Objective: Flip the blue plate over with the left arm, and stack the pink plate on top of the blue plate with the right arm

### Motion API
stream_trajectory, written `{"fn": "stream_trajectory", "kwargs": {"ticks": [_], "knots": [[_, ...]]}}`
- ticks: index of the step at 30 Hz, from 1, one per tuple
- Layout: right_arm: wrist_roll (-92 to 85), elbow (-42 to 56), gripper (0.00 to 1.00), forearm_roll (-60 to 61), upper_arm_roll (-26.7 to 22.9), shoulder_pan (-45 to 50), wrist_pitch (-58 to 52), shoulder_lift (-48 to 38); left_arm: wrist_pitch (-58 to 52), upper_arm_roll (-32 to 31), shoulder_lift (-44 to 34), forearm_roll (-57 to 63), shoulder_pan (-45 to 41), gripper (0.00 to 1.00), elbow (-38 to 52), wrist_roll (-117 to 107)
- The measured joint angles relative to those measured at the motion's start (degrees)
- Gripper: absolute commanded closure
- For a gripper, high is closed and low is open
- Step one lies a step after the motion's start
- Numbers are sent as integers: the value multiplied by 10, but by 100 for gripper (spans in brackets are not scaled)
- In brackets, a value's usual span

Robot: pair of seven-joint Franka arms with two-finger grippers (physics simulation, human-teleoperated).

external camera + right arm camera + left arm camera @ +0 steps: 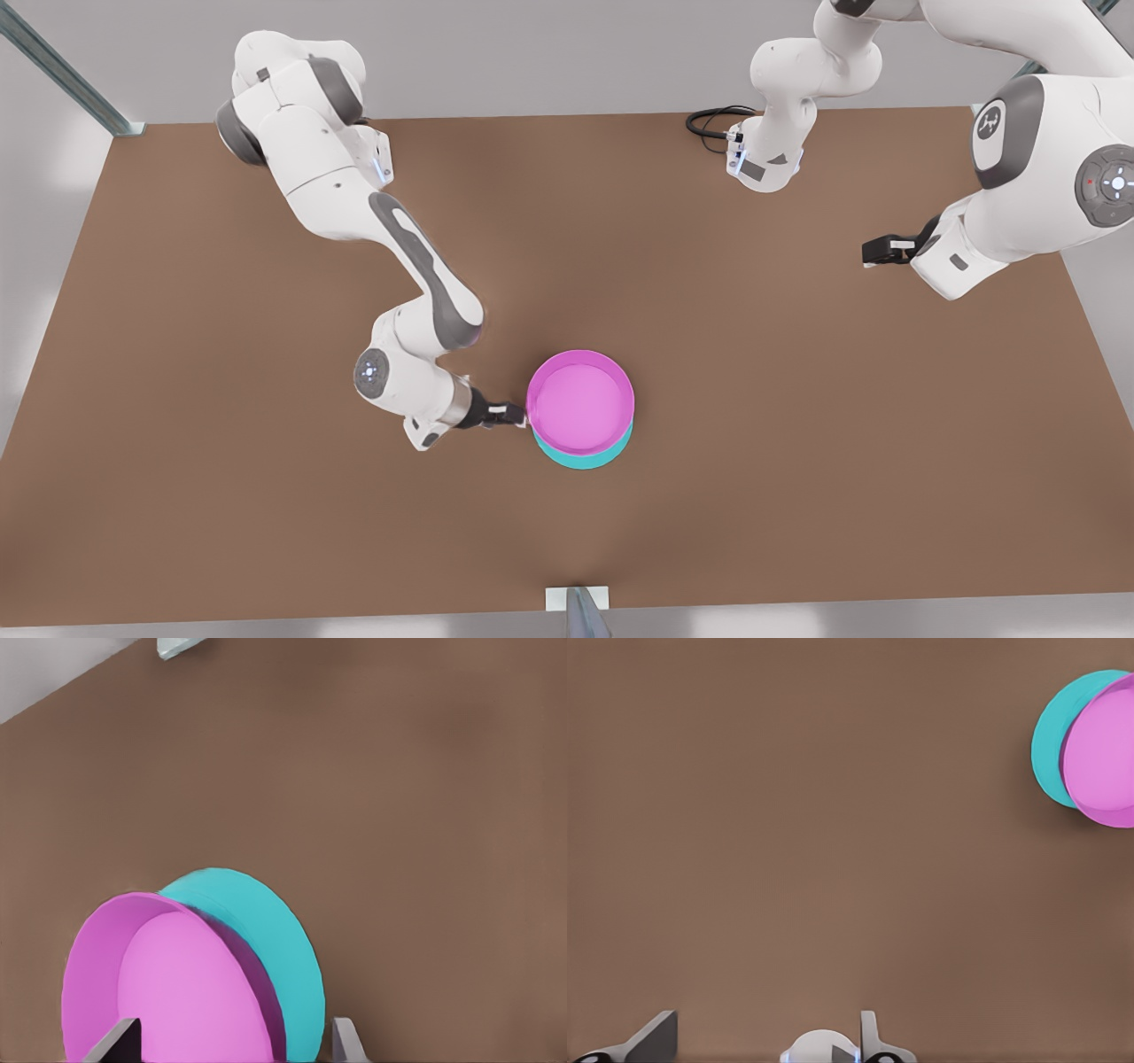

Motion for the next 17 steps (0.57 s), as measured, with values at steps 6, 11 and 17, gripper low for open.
{"fn": "stream_trajectory", "kwargs": {"ticks": [6,11,17], "knots": [[-49,55,0,-224,-44,-185,-227,-116,0,0,0,0,0,0,0,1],[-90,-158,0,-300,-45,-213,-339,-373,1,0,0,0,0,0,0,1],[-127,-208,0,-317,-46,-257,-354,-430,1,0,0,0,1,0,0,1]]}}
